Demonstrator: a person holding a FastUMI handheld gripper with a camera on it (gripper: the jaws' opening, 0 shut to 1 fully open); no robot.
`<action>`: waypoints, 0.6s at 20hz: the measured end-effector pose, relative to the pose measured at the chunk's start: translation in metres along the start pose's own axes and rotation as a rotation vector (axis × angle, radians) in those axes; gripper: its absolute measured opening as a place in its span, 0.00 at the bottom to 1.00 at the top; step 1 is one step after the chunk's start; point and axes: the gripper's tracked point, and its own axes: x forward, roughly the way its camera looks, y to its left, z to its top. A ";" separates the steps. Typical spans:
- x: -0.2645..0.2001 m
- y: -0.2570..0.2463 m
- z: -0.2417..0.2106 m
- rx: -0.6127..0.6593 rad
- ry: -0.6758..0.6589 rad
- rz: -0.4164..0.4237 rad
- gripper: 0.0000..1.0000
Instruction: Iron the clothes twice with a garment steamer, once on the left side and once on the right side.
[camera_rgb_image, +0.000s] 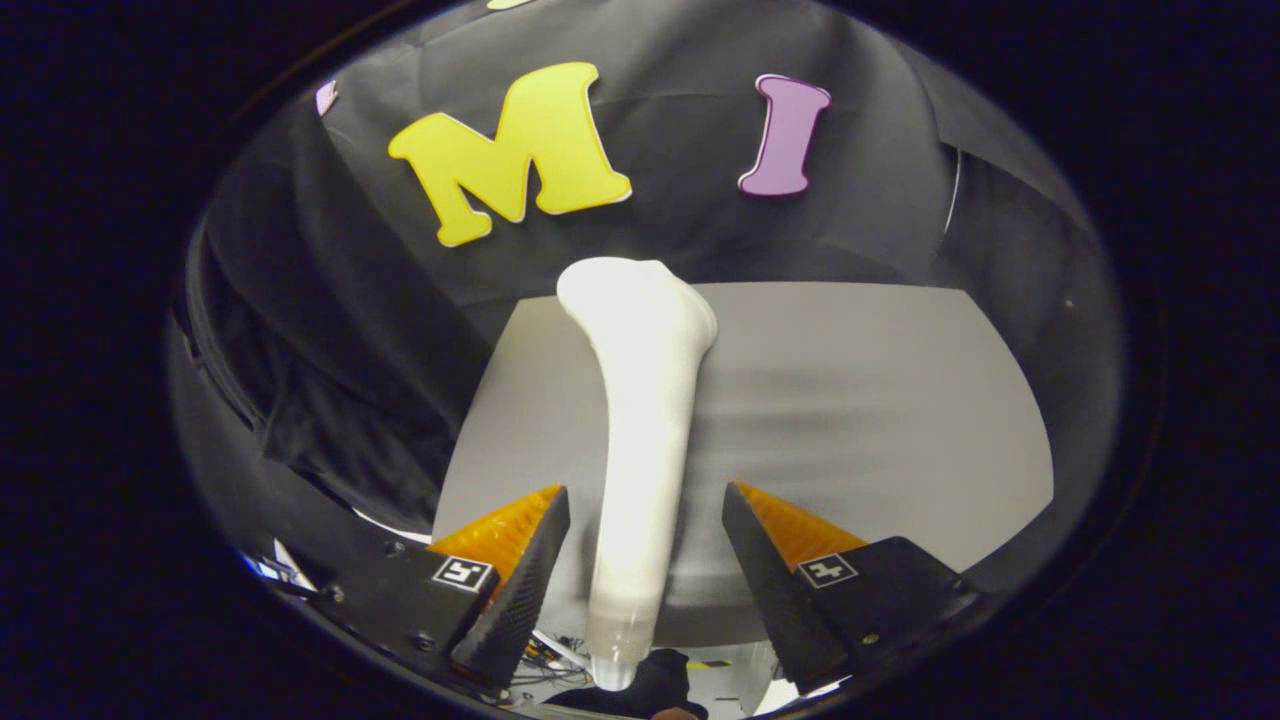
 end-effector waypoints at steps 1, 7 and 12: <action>0.004 0.001 -0.004 -0.005 0.029 0.003 0.96; 0.010 -0.003 -0.008 -0.047 0.126 -0.077 0.77; 0.012 -0.003 -0.010 0.032 0.136 -0.098 0.41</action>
